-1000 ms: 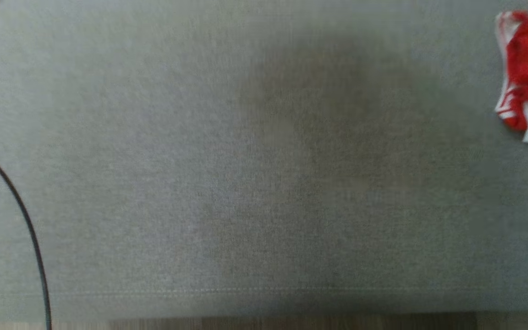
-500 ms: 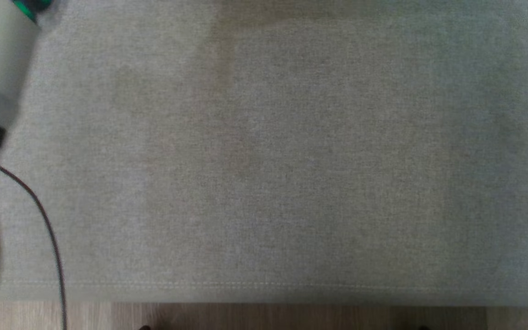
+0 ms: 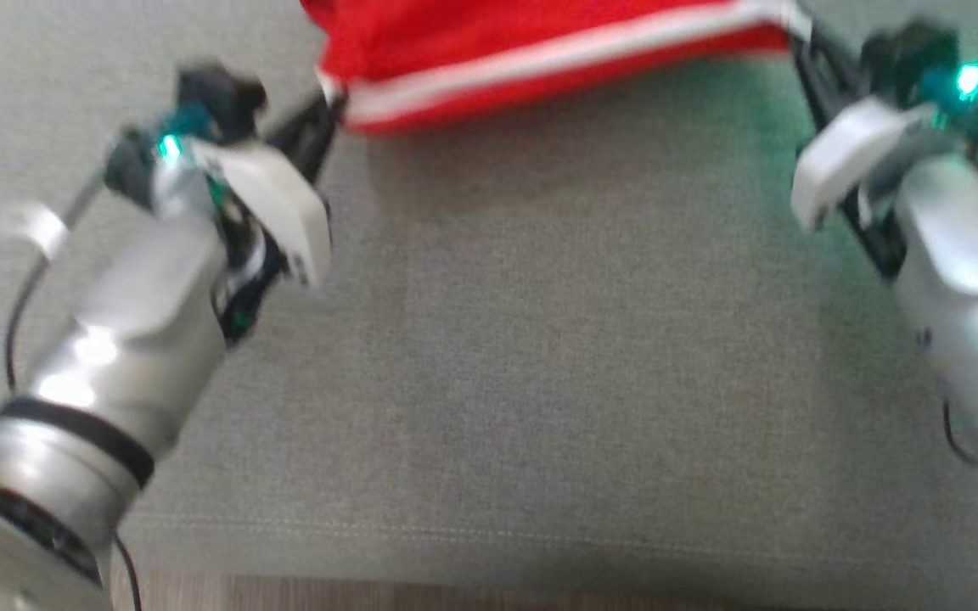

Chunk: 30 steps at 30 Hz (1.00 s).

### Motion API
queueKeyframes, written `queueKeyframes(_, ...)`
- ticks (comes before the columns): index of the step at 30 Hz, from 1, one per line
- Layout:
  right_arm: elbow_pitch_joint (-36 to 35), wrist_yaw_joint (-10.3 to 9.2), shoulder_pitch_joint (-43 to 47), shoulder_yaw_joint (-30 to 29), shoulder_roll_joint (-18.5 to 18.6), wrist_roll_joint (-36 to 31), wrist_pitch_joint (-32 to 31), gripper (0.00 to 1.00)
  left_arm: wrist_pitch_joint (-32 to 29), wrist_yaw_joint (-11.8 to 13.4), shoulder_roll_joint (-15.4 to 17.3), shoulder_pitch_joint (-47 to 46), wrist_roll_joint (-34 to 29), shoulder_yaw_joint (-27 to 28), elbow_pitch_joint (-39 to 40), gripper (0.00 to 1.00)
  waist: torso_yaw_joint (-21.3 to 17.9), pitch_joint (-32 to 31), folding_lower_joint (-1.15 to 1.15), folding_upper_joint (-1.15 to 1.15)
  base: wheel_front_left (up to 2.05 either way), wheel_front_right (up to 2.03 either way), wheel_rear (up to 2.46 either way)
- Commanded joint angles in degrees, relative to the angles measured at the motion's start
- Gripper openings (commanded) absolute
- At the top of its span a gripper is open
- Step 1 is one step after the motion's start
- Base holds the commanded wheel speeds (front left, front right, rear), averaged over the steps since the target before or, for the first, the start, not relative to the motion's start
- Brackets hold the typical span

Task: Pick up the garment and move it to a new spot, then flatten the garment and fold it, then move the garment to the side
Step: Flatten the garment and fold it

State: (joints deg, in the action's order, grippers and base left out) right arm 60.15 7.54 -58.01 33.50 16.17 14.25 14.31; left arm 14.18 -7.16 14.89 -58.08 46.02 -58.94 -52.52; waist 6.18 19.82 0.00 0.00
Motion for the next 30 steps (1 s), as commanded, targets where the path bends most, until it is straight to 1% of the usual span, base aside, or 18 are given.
queueKeyframes(1,-0.8,-0.05,1.8,1.5,0.4,1.0,0.6,0.0,0.4,-0.3,1.9,-0.5,-0.1,0.9,0.2,0.0,0.7,-2.7,0.0,0.0,0.0,0.0,0.0)
queueKeyframes(7,-0.8,-0.05,7.5,8.1,3.5,6.1,0.1,0.0,-1.5,-0.3,2.5,6.4,1.8,-3.8,1.3,0.0,1.0,-7.2,0.0,0.0,0.0,0.0,0.0)
queueKeyframes(15,-3.7,-0.05,14.1,18.1,9.0,13.6,-5.4,0.0,-0.8,-0.3,3.1,12.2,2.3,-7.9,2.6,0.0,1.3,-12.6,0.0,0.0,0.0,0.0,0.0)
queueKeyframes(24,-10.3,-0.05,19.9,27.3,16.6,23.5,-11.6,0.0,-0.2,-0.3,3.1,18.3,2.1,-10.4,4.7,0.0,1.0,-19.0,0.0,0.0,0.0,0.0,0.0)
queueKeyframes(30,-18.3,-0.05,22.4,34.2,22.5,30.0,-17.0,0.0,-2.1,-0.3,4.5,22.7,4.5,-11.4,9.4,0.0,0.4,-21.8,0.0,0.0,0.0,0.0,0.0)
